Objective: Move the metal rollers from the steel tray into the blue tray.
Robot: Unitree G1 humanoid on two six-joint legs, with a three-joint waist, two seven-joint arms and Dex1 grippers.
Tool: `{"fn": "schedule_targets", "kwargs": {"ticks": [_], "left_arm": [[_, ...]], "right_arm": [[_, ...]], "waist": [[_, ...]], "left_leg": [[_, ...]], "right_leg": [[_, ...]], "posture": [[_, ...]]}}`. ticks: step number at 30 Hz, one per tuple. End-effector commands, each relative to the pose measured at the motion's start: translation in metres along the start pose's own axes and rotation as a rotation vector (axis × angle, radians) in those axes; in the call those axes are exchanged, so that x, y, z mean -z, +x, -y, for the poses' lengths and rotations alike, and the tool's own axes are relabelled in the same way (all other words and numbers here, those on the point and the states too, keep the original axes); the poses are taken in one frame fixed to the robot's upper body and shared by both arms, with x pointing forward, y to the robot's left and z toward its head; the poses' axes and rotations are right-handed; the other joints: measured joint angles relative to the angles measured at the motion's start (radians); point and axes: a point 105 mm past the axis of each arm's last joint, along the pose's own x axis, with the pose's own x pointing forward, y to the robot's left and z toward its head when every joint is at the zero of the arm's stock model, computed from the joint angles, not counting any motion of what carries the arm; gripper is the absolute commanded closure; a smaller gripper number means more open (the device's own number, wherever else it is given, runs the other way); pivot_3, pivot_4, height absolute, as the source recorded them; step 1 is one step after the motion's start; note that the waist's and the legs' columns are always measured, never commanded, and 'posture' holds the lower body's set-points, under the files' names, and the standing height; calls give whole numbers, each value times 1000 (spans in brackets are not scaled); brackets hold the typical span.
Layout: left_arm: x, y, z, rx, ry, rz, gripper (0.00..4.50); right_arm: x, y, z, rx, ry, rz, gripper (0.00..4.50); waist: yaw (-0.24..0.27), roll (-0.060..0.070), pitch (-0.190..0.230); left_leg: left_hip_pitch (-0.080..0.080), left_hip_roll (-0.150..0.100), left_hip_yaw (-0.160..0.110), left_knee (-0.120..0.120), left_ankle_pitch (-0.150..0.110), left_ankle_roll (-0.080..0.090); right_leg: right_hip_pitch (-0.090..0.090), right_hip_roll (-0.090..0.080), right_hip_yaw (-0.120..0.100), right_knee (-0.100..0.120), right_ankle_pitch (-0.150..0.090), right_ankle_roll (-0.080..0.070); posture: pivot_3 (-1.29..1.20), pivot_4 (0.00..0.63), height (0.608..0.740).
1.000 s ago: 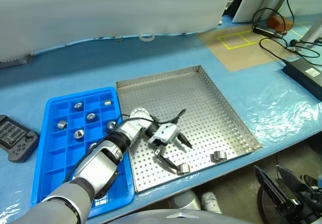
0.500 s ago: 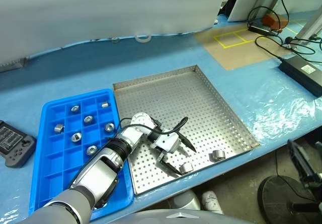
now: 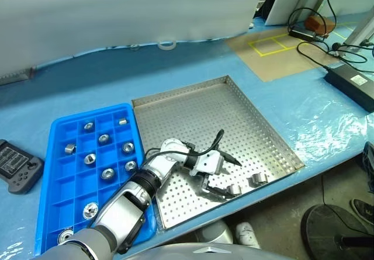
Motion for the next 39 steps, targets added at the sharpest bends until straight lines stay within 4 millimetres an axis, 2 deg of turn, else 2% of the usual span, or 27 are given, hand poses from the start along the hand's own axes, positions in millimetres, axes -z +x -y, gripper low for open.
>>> {"fn": "schedule_targets", "kwargs": {"ticks": [1, 6, 10, 11, 12, 16, 23, 26, 28, 30, 32, 36, 39], "left_arm": [[4, 17, 20, 20, -37, 37, 0], [11, 21, 24, 3, -43, 16, 0], [31, 28, 7, -142, -42, -124, 0], [34, 28, 1, -174, -32, -152, 0], [35, 27, -6, -208, -26, -170, 0], [30, 26, -27, -304, 9, -202, 0], [19, 24, -40, -361, 30, -195, 0], [19, 23, -43, -384, 13, -189, 0], [14, 23, -47, -417, -18, -157, 0], [2, 21, -60, -497, -40, -87, 0], [-12, 17, -75, -570, -138, 11, 0], [-34, 10, -84, -568, -220, 156, 0], [-43, 7, -78, -489, -253, 214, 0]], "right_arm": [[-2, 1, -7, -28, 18, 12, 1249], [1, 1, -9, -34, 8, 1, 1249], [3, 0, -9, -30, 9, -4, 1249], [3, 1, -10, -33, 10, -4, 1249], [4, 1, -11, -38, 10, -5, 1249], [5, 1, -12, -42, 9, -10, 1249], [8, 3, -17, -65, 7, -14, 1249], [9, 5, -20, -76, 4, -18, 1249], [9, 6, -22, -88, 13, -16, 1249], [8, 8, -25, -97, 16, -12, 1249], [7, 10, -25, -95, 35, -6, 1249], [6, 16, -27, -101, 44, 6, 1249], [5, 19, -31, -118, 46, 15, 1249]], "waist": [[-1, 1, -1], [0, 4, -3], [-1, 4, -4], [-1, 3, -4], [-2, 2, -4], [2, 2, -3], [-25, 1, -2], [-32, 0, 0], [-37, 1, 1], [-42, 2, 2], [-52, 1, 4], [-52, 1, 5], [-45, -1, 7]], "left_leg": [[0, 0, 0, 0, 0, 0], [1, 0, 0, 0, 0, 0], [1, 0, 0, 0, 0, 0], [1, 0, 0, 1, 0, 0], [0, 0, -1, 1, 0, 0], [-1, -2, -2, 6, -3, 5], [-4, -36, -1, 18, -15, 26], [-7, -38, -2, 26, -20, 35], [-7, -38, -2, 30, -23, 39], [-7, -41, -2, 31, -24, 40], [-8, -46, -2, 31, -25, 42], [-9, -46, -5, 31, -25, 42], [-13, -47, -5, 31, -25, 42]], "right_leg": [[0, 0, 0, 0, 0, 0], [1, 0, 0, 0, 0, 0], [0, 0, 0, 0, -1, 2], [0, 0, 0, 0, -5, 8], [0, 0, -1, 0, -8, 14], [0, -2, -1, -2, -11, 18], [5, -28, 6, -4, -12, 19], [9, -30, 6, -6, -12, 19], [11, -30, 6, -6, -12, 19], [12, -31, 7, -6, -12, 19], [12, -35, 7, -4, -12, 19], [15, -40, 6, 0, -11, 19], [13, -42, 5, 0, 3, 36]], "posture": [[-827, 150, 740], [-828, 150, 740], [-831, 150, 740], [-831, 150, 740], [-832, 150, 740], [-830, 150, 740], [-813, 150, 740], [-805, 150, 740], [-797, 150, 740], [-788, 150, 740], [-783, 150, 740], [-766, 150, 740], [-758, 150, 740]]}}
